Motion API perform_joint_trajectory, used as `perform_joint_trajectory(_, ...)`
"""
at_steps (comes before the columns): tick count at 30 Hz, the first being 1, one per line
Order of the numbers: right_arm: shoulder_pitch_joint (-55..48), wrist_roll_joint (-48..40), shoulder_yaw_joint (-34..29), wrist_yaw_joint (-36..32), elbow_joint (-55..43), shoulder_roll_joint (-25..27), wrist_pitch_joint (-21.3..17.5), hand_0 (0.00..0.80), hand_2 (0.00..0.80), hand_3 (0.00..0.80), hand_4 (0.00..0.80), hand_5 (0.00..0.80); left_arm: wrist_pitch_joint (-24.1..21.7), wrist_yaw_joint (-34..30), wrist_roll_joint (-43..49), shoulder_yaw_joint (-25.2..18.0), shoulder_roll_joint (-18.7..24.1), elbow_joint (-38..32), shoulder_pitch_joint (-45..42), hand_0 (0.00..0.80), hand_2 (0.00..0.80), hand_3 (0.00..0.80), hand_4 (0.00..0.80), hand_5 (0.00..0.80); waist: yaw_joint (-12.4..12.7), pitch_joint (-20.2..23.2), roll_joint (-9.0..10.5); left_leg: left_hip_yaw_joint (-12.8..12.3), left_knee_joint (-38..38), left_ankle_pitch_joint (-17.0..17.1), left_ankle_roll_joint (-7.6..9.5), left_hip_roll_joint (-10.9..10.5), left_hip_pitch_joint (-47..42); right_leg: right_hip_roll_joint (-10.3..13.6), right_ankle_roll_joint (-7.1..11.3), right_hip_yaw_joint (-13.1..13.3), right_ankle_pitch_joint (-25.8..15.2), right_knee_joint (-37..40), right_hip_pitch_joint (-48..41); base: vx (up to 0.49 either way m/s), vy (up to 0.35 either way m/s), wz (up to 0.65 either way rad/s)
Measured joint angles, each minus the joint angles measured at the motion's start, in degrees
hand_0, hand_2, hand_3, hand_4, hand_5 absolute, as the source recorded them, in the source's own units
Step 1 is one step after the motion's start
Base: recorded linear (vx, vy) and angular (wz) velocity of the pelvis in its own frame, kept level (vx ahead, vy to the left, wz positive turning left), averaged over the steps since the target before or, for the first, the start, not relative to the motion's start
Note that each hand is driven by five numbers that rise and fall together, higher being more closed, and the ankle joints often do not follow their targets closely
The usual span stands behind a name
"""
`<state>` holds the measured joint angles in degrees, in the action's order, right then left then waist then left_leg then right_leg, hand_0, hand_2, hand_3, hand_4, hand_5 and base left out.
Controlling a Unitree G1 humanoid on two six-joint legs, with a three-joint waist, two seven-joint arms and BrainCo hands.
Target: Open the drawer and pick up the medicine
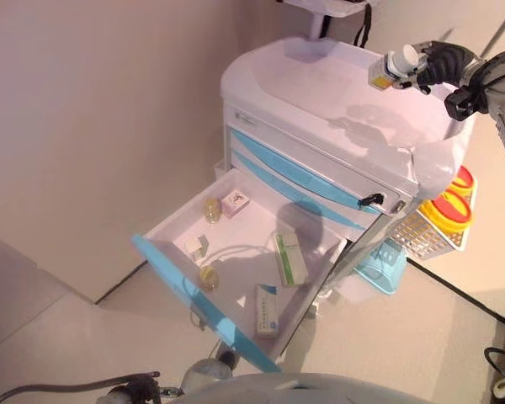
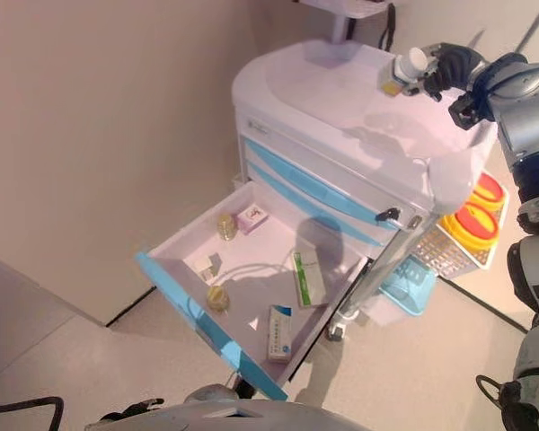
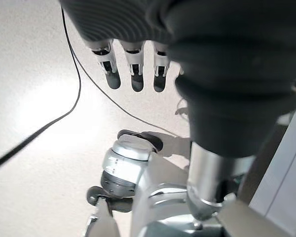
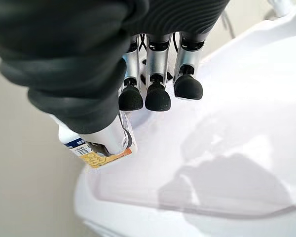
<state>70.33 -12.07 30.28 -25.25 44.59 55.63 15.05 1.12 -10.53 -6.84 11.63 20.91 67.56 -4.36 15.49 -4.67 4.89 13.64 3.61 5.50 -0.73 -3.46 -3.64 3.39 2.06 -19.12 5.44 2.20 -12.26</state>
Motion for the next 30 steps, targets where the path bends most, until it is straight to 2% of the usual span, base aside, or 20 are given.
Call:
perform_joint_trajectory(4, 0.4, 2.7, 2.1, 0.2, 3.3, 0.0, 0.1, 0.800, 0.800, 0.800, 0.800, 0.800, 0.2, 0.0, 0.0, 0.0, 0.0, -0.2, -0.2, 0.000, 0.000, 0.000, 0.000, 0.000, 0.9, -1.0, 0.02, 0.8, 0.0, 0.2, -0.11, -0.1, 0.1, 0.0, 0.02, -0.8, 0.0, 0.1, -0.2, 0.048, 0.022, 0.10)
perform_joint_trajectory(12, 0.9, 9.8, 2.1, -0.3, 11.1, -0.2, 0.0, 0.800, 0.800, 0.800, 0.800, 0.800, 1.1, 0.0, 0.1, 0.0, 0.3, -0.4, -0.6, 0.000, 0.000, 0.000, 0.000, 0.000, 3.4, -2.4, 0.41, 2.4, 0.0, 0.3, -0.07, -0.7, 0.1, 0.0, 0.20, -2.3, 0.1, 0.8, -1.3, 0.047, 0.016, 0.12)
perform_joint_trajectory(17, 1.5, 13.5, 2.1, -4.0, 13.7, -0.4, 0.1, 0.800, 0.800, 0.800, 0.800, 0.800, 1.1, 0.0, 0.3, 0.0, 0.5, -0.4, -0.7, 0.000, 0.000, 0.000, 0.000, 0.000, 3.5, -3.4, 0.64, 3.4, 0.0, 0.5, -0.15, -0.9, 0.0, 0.0, 0.33, -2.1, 0.2, 1.1, -2.1, 0.054, 0.005, 0.11)
perform_joint_trajectory(30, 1.3, 19.0, 2.1, -10.3, 16.3, -0.6, 0.2, 0.791, 0.791, 0.791, 0.791, 0.791, 0.9, -0.4, 1.2, 0.0, 2.2, -1.5, -0.8, 0.000, 0.000, 0.000, 0.000, 0.000, 3.5, -3.6, 0.86, 3.3, -0.1, 0.6, -0.11, -0.9, -0.4, 0.0, 0.33, -2.1, 0.2, 0.9, -2.5, 0.041, 0.003, 0.00)
